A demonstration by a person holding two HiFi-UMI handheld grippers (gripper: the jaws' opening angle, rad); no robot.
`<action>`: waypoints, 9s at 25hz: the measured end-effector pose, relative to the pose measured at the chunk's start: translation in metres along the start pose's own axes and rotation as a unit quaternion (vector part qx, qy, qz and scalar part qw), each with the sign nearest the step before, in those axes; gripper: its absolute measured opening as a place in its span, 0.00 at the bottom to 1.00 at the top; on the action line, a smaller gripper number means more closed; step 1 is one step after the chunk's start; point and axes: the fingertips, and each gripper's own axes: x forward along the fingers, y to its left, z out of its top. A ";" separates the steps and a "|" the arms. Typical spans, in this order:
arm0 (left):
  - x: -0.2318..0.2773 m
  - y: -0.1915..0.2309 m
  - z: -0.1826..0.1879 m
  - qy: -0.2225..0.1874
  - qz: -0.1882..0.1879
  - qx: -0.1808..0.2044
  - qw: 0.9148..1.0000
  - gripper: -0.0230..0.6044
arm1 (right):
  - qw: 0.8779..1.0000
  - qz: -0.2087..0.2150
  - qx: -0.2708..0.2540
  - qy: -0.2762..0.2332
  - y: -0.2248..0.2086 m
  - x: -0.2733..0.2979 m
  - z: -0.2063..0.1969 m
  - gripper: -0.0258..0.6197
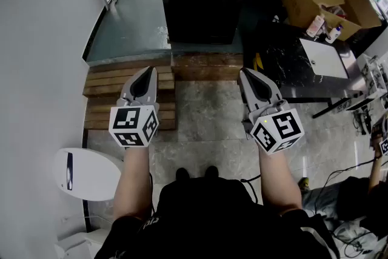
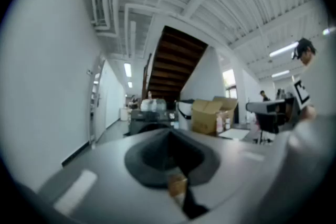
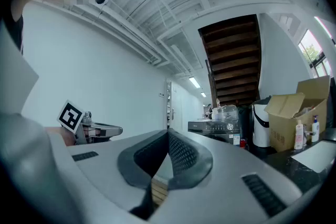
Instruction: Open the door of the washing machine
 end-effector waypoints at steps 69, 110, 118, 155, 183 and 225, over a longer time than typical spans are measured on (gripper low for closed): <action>0.301 0.124 -0.003 0.005 -0.098 -0.046 0.994 0.05 | 0.998 -0.040 0.029 0.045 -0.145 0.265 -0.043 0.03; 0.623 0.111 -0.013 0.039 -0.083 -0.043 0.995 0.05 | 0.991 0.049 0.084 0.095 -0.400 0.476 -0.117 0.06; 0.659 0.124 -0.016 0.046 -0.082 -0.050 0.994 0.05 | 0.988 0.044 0.075 0.125 -0.422 0.499 -0.134 0.12; 0.708 0.106 -0.085 0.128 -0.142 -0.073 0.979 0.05 | 0.923 0.070 -0.024 0.377 -0.525 0.569 -0.306 0.39; 0.706 0.105 -0.084 0.116 -0.088 -0.101 0.984 0.05 | 0.872 0.156 -0.195 0.422 -0.516 0.576 -0.323 0.26; 0.612 0.126 -0.110 0.135 -0.058 -0.142 0.979 0.28 | 0.926 0.055 -0.047 0.370 -0.419 0.492 -0.313 0.25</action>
